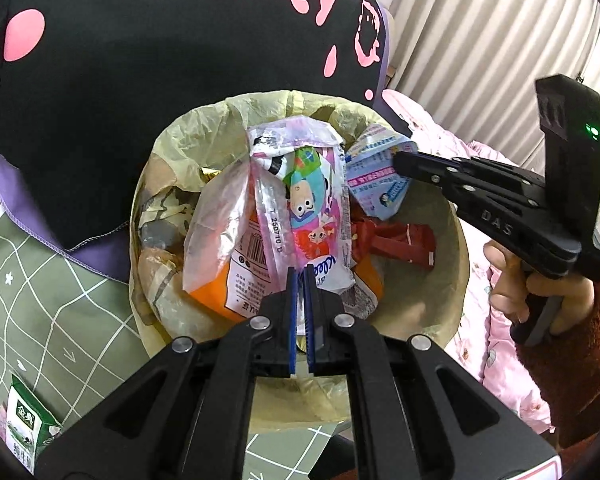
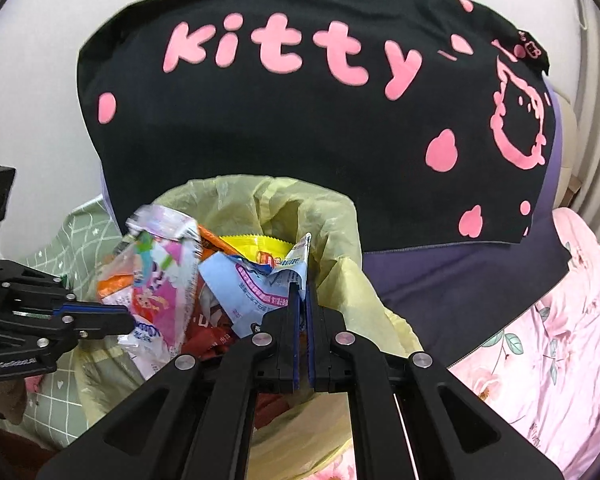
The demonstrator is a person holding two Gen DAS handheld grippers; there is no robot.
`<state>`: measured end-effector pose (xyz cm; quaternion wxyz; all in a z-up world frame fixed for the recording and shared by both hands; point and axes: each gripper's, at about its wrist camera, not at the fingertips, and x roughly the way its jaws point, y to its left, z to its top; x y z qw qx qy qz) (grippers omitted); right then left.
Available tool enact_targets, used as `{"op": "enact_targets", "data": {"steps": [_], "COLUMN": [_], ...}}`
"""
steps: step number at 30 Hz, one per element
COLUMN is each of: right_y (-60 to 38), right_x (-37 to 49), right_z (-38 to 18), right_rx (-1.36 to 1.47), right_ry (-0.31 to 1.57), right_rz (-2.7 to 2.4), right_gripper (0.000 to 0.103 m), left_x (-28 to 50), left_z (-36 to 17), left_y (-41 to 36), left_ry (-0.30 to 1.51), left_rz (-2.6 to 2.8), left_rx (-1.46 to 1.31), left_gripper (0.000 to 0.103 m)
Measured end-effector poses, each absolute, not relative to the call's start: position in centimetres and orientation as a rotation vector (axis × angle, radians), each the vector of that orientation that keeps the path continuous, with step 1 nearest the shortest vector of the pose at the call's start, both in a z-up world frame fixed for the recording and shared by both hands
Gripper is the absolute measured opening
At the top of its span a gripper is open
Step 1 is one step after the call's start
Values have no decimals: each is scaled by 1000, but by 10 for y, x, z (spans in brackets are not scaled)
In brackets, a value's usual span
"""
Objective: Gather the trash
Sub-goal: 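Open both tools to drop the packet and candy bag into the bin, then move both tools back to the remaining table trash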
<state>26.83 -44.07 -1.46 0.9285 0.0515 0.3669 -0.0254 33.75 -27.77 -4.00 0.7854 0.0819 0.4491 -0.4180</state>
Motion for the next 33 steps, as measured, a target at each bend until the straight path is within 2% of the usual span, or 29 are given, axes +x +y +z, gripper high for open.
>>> {"op": "enact_targets", "data": {"steps": [6, 8, 9, 10, 11, 12, 16, 24, 33], "right_y": [-440, -439, -438, -437, -436, -436, -435, -421, -359], "right_x": [261, 257, 256, 255, 253, 251, 247, 243, 251], "right_z": [-12, -12, -11, -10, -9, -8, -2, 17, 31], "right_rx": [108, 111, 107, 104, 104, 108, 119, 126, 107], "right_ry": [738, 731, 726, 723, 714, 704, 688, 643, 603], "right_rz": [-61, -60, -63, -67, -73, -74, -73, -69, 95], "right_gripper": [5, 6, 8, 19, 33, 38, 38, 39, 39], "left_x": [334, 332, 331, 332, 333, 332, 331, 336, 347], "left_z": [-35, -33, -32, -30, -29, -26, -18, -6, -43], "left_y": [-276, -273, -270, -268, -268, -264, -248, -187, -67], "left_ry": [943, 932, 923, 913, 905, 888, 848, 771, 777], "left_rz": [-919, -921, -924, -927, -928, -924, -898, -792, -532], "left_rx": [168, 161, 152, 141, 134, 124, 103, -12, 12], "left_gripper": [4, 6, 12, 18, 21, 26, 33, 40, 45]}}
